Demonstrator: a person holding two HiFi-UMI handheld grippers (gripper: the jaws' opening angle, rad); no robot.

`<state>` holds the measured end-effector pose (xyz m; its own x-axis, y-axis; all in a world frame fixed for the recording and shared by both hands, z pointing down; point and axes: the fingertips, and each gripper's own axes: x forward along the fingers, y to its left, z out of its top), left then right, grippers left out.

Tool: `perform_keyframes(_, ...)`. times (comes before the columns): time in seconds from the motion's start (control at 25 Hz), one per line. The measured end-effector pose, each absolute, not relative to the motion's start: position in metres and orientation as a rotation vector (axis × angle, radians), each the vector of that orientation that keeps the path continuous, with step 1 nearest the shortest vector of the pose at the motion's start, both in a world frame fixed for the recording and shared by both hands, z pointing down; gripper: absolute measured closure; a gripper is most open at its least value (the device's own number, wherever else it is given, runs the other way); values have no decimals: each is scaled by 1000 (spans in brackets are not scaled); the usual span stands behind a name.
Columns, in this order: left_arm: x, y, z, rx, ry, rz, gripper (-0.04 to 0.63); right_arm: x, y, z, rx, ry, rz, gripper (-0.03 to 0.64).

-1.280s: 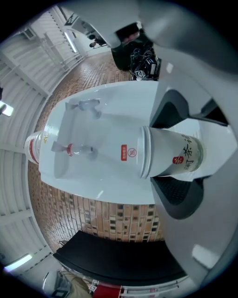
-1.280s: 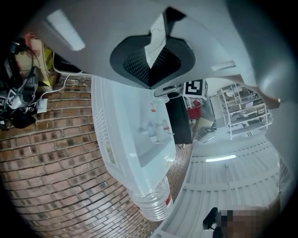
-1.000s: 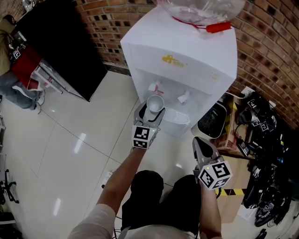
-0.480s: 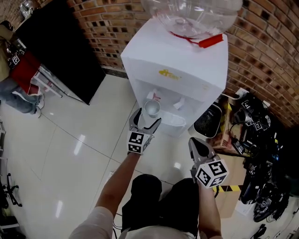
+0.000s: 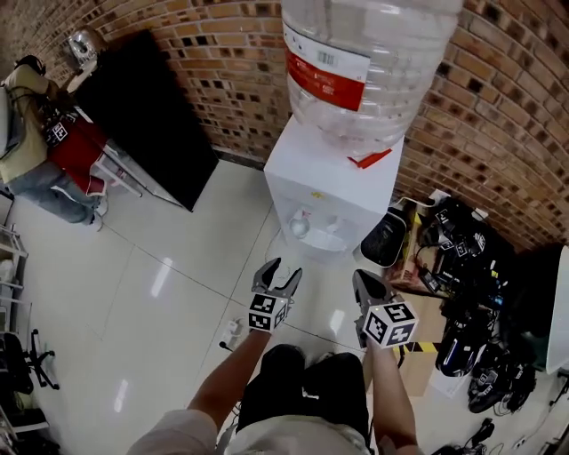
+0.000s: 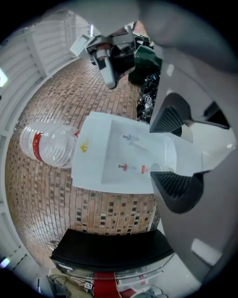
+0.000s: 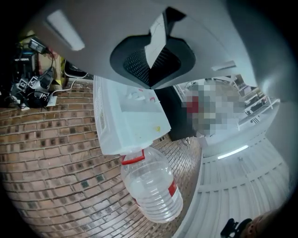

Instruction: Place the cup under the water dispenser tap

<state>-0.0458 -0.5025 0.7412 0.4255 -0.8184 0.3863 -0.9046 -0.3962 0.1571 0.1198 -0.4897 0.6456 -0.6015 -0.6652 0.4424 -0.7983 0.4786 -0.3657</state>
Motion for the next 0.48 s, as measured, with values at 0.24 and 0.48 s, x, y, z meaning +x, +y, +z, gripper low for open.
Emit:
perform_keyframes(0.24,-63,-437,633,2175,-1620,440,584,113,-448,553,1240,-2435,891,617)
perform_keyframes(0.48,-62,-393,533,2170,-1577,385,584,104,-412,464,1186,-2477,835,617)
